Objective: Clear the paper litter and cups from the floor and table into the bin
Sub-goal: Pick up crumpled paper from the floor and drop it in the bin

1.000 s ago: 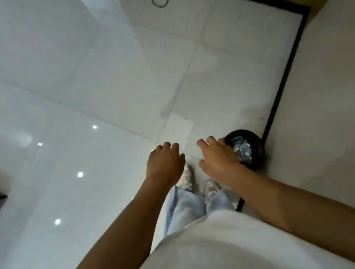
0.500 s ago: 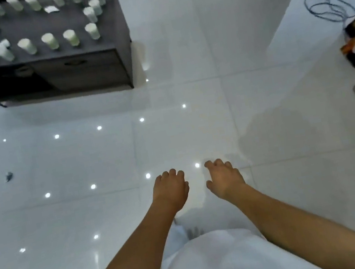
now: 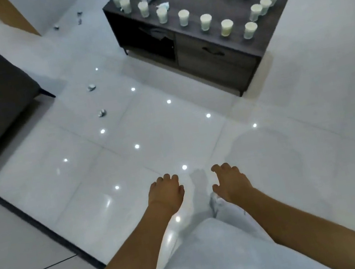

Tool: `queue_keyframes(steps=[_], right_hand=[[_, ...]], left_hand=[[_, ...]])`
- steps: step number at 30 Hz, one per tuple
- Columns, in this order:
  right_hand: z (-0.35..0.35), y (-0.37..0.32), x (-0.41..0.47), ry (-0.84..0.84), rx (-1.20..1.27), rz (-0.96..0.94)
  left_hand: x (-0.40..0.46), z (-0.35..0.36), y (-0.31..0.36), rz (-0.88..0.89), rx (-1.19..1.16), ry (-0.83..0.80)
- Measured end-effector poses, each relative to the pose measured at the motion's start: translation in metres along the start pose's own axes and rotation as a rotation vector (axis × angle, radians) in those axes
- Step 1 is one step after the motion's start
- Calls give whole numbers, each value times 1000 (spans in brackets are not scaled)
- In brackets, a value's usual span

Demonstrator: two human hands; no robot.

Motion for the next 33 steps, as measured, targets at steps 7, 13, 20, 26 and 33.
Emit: queue_keyframes(steps=[7,13,20,26,33], right_hand=[[-44,-74,136,-39,-77,-192],[-98,-137,249,-50,-110,-311],[-131,-215,348,-104,-158,-393],[-134,-297,428,-164,-196,-397],[-150,-411,520,-185,-153,-400]], left_hand=[[87,-42,-77,-229,-106,24],[163,-88,-136,-413,-211,34],[228,-126,-209,-537,-312,56],[285,-147,-297,-563,-341,41],[362,-189,-413,-588,-358,43]])
Point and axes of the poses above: each hand's wrist, its own x-axis towards the middle knuckle, its own z-axis out of the palm, y = z × x, the point moved 3 cm from there along x, towards the middle knuckle, and after that the axes turned 9 degrees about y, right-handed, at the moved point
